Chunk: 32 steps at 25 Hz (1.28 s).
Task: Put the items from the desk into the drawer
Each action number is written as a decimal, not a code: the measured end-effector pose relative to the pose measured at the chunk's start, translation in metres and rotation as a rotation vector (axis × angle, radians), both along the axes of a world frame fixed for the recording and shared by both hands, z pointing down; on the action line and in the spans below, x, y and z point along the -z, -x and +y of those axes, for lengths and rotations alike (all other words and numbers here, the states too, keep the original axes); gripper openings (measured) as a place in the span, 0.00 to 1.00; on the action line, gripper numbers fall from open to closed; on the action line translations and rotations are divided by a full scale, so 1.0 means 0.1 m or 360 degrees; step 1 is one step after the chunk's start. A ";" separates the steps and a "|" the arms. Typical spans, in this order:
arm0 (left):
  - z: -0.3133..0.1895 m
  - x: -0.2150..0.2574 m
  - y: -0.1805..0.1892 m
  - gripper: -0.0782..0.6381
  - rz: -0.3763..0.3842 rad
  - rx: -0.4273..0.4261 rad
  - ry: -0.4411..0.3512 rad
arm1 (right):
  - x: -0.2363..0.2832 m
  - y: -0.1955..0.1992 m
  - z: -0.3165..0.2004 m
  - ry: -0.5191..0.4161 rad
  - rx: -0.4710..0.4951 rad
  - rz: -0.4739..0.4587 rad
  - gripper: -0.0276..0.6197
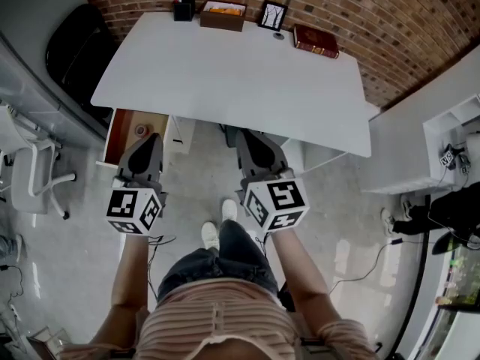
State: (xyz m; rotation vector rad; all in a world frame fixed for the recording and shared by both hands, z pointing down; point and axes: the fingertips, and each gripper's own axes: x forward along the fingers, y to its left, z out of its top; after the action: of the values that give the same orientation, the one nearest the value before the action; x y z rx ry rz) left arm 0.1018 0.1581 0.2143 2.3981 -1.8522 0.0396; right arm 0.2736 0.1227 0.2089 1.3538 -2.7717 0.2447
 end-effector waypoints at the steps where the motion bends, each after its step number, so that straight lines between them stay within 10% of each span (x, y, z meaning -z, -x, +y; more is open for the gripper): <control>1: -0.01 0.00 0.03 0.12 -0.0003 0.0000 -0.0001 | 0.01 0.01 -0.02 -0.0001 -0.0005 0.0003 0.07; 14: -0.45 -0.07 0.19 0.12 0.0022 0.0029 0.0013 | -0.08 0.20 -0.48 0.0028 0.0011 0.0034 0.07; 32: -2.47 -0.20 0.10 0.12 -0.0050 0.0110 0.0139 | -0.32 0.17 -2.33 0.0157 0.0099 0.0043 0.07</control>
State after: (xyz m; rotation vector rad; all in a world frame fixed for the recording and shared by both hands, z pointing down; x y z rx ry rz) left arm 0.0920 -0.0888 0.2340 2.2871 -1.9041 0.1496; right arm 0.2566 -0.1107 0.2406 1.2376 -2.7345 0.3523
